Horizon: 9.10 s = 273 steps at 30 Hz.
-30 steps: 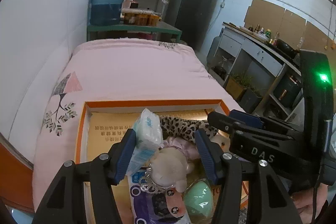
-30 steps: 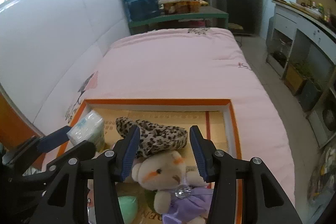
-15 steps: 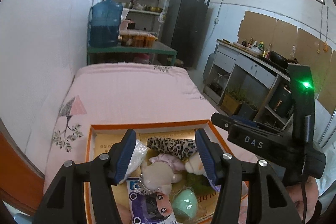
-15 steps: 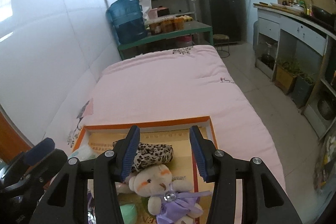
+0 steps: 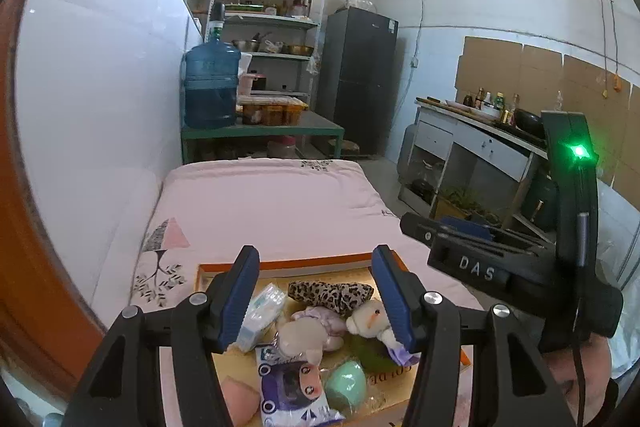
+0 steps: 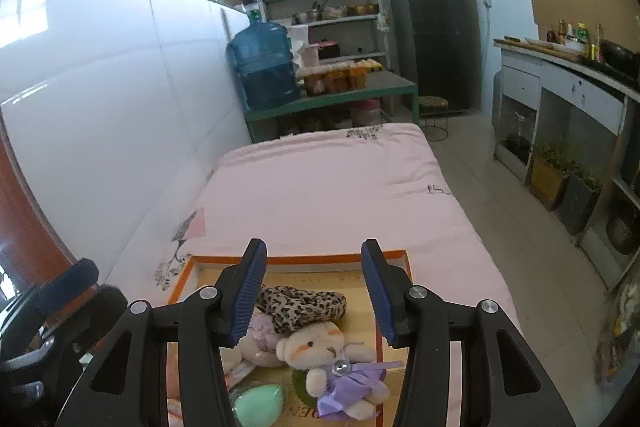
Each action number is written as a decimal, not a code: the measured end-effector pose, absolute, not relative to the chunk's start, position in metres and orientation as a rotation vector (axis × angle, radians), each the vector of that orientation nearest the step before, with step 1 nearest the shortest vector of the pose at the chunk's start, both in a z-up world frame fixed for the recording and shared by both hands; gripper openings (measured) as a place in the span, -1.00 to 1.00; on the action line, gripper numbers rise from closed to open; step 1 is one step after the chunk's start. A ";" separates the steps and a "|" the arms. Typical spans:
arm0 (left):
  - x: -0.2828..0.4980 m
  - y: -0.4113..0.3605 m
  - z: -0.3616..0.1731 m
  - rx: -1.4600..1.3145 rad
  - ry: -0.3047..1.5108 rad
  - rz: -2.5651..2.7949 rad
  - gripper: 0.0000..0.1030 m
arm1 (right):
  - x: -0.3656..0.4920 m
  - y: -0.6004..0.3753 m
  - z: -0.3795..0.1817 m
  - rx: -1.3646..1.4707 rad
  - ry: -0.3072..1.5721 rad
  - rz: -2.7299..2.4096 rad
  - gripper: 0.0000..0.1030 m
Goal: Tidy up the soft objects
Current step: 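Move both tools back from the box toward the remaining packs, then grasp the green-white tissue pack with left tool while right tool grasps the yellow wipe pack, then lift both packs and carry them over the box, then lower both packs into the box and open both tools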
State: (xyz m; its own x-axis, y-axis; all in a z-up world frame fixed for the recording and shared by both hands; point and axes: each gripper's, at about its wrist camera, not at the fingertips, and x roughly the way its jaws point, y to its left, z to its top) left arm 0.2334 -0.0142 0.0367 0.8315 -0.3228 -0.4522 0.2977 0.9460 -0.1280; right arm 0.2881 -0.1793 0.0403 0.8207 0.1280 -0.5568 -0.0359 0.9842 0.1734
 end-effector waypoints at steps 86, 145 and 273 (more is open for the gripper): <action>0.135 0.019 -0.099 0.101 0.738 -0.287 0.36 | 0.141 -0.104 -0.114 -0.017 0.974 0.160 0.52; 0.119 0.042 -0.072 -0.147 0.691 -0.319 -0.58 | 0.109 -0.138 -0.069 0.021 0.860 0.171 0.16; 0.238 0.020 -0.041 -0.182 0.507 -0.234 0.19 | 0.254 -0.161 -0.047 -0.002 0.628 0.145 0.43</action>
